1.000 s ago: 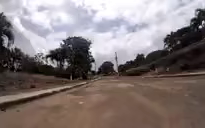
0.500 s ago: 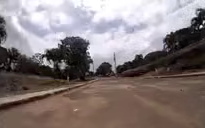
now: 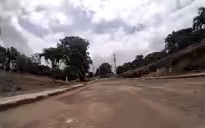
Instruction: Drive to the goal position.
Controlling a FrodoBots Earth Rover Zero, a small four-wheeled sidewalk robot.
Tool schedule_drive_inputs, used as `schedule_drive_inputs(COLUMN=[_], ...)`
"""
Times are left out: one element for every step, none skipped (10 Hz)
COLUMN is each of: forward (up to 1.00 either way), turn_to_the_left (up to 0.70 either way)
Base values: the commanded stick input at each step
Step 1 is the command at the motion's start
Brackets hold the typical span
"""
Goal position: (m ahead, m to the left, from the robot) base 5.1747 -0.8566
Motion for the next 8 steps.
schedule_drive_inputs(forward=[0.85,0.85,0.85,0.85,0.85,0.85,0.85,0.85], turn_to_the_left=[-0.06,-0.26,-0.17,-0.07,-0.02,-0.15,-0.27,-0.27])
